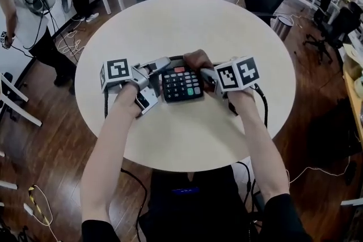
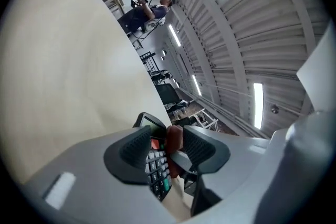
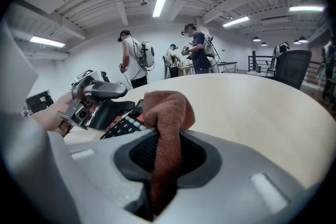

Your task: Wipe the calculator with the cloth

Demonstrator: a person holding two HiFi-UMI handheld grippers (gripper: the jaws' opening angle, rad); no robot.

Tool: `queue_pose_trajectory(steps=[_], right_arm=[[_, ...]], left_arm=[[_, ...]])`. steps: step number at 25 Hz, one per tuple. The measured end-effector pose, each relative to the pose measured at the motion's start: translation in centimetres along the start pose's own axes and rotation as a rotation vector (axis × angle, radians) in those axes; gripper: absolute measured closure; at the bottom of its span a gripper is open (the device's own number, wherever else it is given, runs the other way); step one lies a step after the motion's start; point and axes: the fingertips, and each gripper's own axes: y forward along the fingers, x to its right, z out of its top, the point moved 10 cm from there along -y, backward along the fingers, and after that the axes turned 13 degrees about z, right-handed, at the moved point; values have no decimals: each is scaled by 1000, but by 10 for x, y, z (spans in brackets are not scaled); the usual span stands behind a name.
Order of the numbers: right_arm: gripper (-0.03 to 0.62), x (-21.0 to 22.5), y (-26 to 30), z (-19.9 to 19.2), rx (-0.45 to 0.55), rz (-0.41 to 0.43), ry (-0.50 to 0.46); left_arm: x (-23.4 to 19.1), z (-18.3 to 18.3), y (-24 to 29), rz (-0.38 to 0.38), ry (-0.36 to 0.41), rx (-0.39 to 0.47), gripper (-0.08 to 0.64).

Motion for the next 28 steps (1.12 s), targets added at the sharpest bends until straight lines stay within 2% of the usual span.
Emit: queue_pose_trajectory(steps=[3,6,11,14,17,20,22,25,28], right_arm=[[528,8,-8,-5,22,-11,28],[528,4,-20,-13,42,-18,38],[528,-9,-13,-12,46,24,32],[528,-15,-8,-12,36,19,21],[528,-15,-17,-15,69,29,33],[528,-17,-41,-23,180,61,74],[528,-22,-65,-28,313,133,131],[528,-32,-97,-38,527,307,227],[528,-44,-112,-51,668,459,325]], left_arm=[[2,0,11,10,-6,-11,376],[1,-5,-1,-4,13,-21,390],[1,-7,-4,-17,32,-17,403],[1,-7,-2,-12,19,-19,402],[0,-6,-8,-18,21,7,402],[0,-6,-21,-16,80,39,402],[5,-13,-35,-43,114,62,402],[17,-40,-65,-165,94,103,402],[27,-68,-92,-264,66,159,402]])
